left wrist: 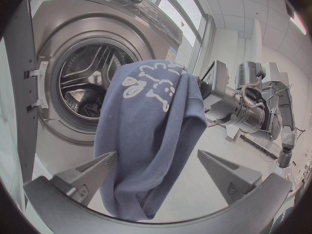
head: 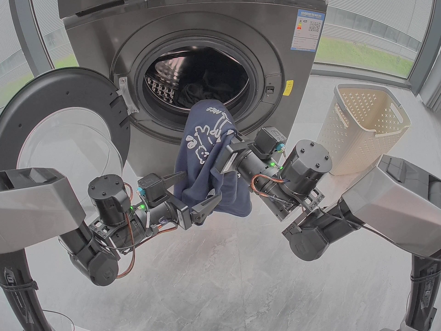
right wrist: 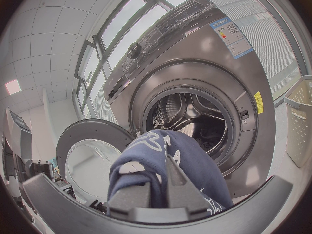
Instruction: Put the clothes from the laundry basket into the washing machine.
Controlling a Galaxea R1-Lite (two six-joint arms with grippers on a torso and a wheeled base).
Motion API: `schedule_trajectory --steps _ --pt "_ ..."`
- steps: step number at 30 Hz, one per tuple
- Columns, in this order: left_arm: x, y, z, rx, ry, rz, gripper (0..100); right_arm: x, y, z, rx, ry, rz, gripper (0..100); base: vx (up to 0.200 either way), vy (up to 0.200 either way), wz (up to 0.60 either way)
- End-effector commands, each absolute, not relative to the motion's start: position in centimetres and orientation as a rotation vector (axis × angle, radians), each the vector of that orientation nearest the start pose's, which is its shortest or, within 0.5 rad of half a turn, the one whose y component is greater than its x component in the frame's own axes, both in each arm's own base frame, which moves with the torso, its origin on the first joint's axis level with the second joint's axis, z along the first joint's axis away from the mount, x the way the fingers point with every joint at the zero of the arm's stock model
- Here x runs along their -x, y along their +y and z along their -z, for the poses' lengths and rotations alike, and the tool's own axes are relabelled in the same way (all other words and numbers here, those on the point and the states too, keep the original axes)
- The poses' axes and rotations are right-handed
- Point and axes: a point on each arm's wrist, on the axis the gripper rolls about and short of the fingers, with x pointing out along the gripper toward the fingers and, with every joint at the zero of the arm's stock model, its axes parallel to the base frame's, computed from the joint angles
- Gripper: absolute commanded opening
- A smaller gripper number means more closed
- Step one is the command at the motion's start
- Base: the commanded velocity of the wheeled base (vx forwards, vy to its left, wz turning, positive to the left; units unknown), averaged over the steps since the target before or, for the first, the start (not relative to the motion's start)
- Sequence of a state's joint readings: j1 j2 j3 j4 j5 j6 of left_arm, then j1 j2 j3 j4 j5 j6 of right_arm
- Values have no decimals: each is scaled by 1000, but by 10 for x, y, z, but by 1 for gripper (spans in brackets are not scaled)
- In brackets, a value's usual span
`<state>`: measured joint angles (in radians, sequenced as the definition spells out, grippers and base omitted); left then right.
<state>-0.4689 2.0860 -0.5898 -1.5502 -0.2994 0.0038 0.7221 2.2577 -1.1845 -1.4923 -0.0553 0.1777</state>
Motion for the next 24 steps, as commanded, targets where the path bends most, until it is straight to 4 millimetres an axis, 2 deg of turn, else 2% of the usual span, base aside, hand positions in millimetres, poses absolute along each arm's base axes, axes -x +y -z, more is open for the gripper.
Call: schedule_trajectory --steps 1,9,11,18,24 --pt "-303 -168 -90 1 -48 790 100 -326 287 -156 -331 -336 -694 0 0 0 0" --pt "-313 -181 -79 16 -39 802 100 -319 294 -156 -336 -332 -716 0 0 0 0" --pt "-322 -185 -73 17 -42 795 100 -315 297 -157 -340 -330 -726 0 0 0 0" --pt "-350 -190 -73 69 -95 677 100 -312 299 -155 -346 -324 -734 0 0 0 0" --pt "-364 -188 -70 84 -117 589 100 -309 302 -154 -347 -319 -743 0 0 0 0"
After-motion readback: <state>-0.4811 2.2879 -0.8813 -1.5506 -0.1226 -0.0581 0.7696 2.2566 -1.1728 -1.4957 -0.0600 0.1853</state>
